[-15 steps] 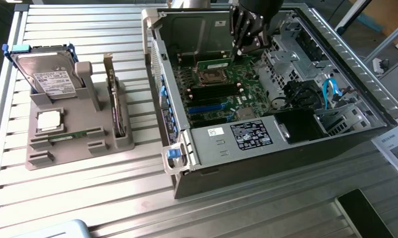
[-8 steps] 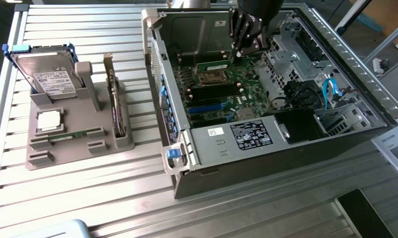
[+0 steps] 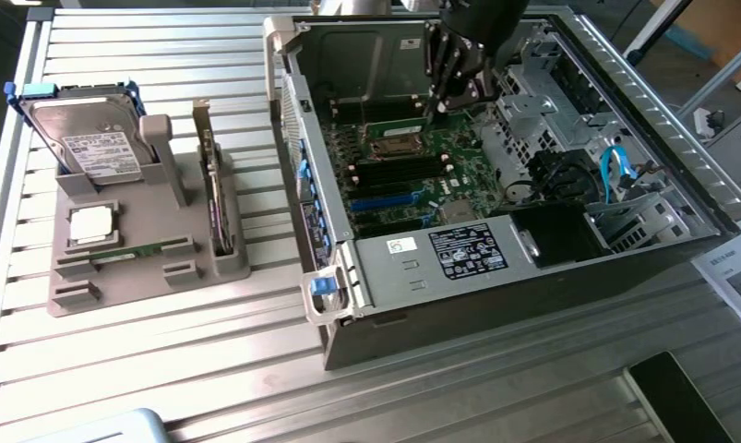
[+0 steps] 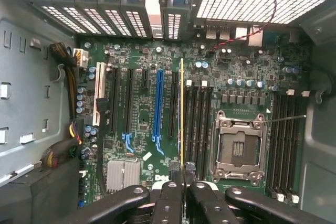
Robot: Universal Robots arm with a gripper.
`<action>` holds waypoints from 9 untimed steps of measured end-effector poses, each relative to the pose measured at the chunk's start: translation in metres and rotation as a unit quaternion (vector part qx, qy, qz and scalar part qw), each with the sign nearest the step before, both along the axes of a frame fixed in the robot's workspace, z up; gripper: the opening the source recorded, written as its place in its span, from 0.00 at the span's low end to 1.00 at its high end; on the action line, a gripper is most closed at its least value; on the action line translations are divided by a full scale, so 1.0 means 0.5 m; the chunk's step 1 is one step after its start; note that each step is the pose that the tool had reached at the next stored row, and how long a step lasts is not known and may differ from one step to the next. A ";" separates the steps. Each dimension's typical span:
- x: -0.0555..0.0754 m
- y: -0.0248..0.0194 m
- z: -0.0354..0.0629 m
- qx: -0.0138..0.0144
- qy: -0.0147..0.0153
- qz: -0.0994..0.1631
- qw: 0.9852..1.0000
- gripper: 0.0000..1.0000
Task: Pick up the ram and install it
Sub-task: 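Insert the ram into the slot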
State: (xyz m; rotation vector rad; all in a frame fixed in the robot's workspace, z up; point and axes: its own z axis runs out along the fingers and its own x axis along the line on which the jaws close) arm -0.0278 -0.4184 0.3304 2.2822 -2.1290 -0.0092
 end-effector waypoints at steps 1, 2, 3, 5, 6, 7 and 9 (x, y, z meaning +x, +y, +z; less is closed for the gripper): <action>0.000 0.0000 -0.002 0.000 0.000 0.000 1.000 0.12; 0.000 0.0000 -0.004 0.000 0.000 0.000 1.000 0.12; 0.000 0.0000 -0.007 0.000 0.000 0.000 1.000 0.12; 0.000 0.0000 -0.010 0.000 0.000 0.000 1.000 0.12; 0.000 0.0000 -0.012 0.000 0.000 0.000 1.000 0.12; 0.000 0.0000 -0.015 0.000 0.000 0.000 1.000 0.12; 0.000 0.0000 -0.018 0.000 0.000 0.000 1.000 0.12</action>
